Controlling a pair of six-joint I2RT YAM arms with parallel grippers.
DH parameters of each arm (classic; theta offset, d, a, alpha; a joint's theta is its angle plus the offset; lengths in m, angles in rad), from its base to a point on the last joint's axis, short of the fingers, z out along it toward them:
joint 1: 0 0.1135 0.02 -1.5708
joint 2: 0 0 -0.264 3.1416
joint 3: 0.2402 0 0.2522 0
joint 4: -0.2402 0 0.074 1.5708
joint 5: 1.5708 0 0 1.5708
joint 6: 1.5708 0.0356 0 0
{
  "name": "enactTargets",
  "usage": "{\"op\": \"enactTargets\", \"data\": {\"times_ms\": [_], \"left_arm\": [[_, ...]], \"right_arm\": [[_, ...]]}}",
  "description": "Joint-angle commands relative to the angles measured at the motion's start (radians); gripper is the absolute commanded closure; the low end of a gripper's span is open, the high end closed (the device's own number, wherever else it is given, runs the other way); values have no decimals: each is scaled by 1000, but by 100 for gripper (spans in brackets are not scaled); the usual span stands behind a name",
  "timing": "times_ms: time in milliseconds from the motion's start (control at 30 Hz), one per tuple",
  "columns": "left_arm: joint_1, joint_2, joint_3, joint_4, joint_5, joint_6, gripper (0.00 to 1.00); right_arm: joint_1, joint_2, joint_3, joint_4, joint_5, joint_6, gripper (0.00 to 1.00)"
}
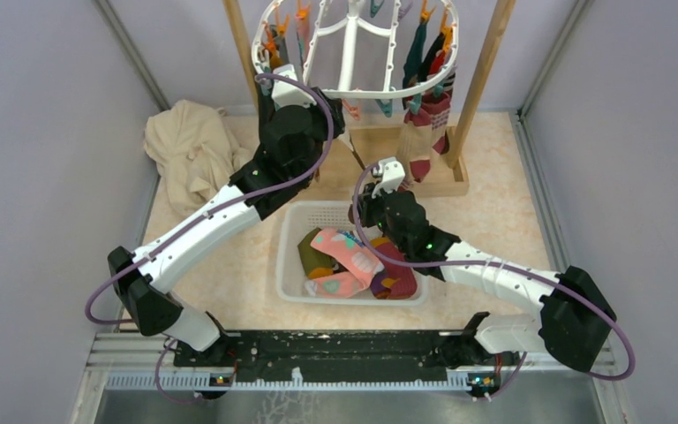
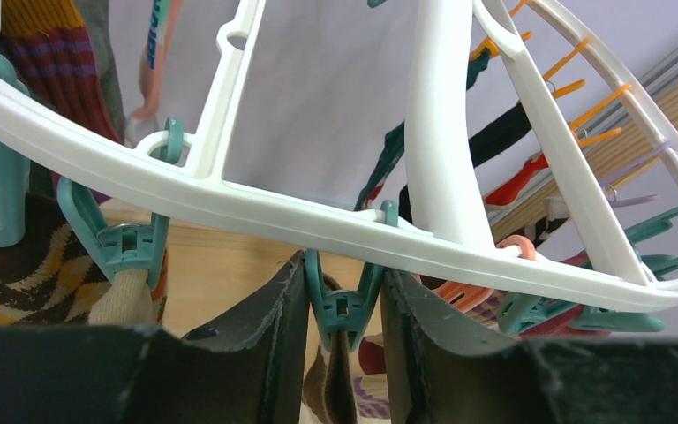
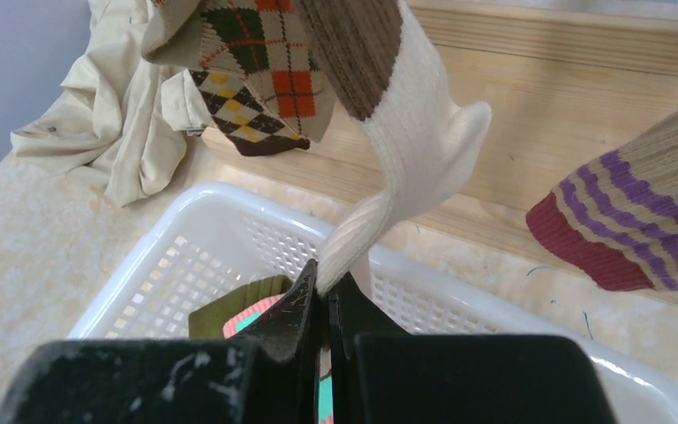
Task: Remove the socks clipped to the hanger
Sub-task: Remove the sock from the hanger.
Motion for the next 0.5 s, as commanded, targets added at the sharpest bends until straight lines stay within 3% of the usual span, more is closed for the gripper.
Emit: {"op": "enactTargets", "data": {"times_ms": [0, 233, 467], "left_arm": [[6, 11, 3, 54, -26, 16, 67], [6, 21, 11, 44, -15, 20, 95], [6, 15, 8, 23, 15, 18, 99]], "right_arm": [[20, -2, 32, 40, 14, -6, 100], [20, -7, 26, 38, 13, -4, 100], [21, -80, 22, -22, -15, -4, 100]]}}
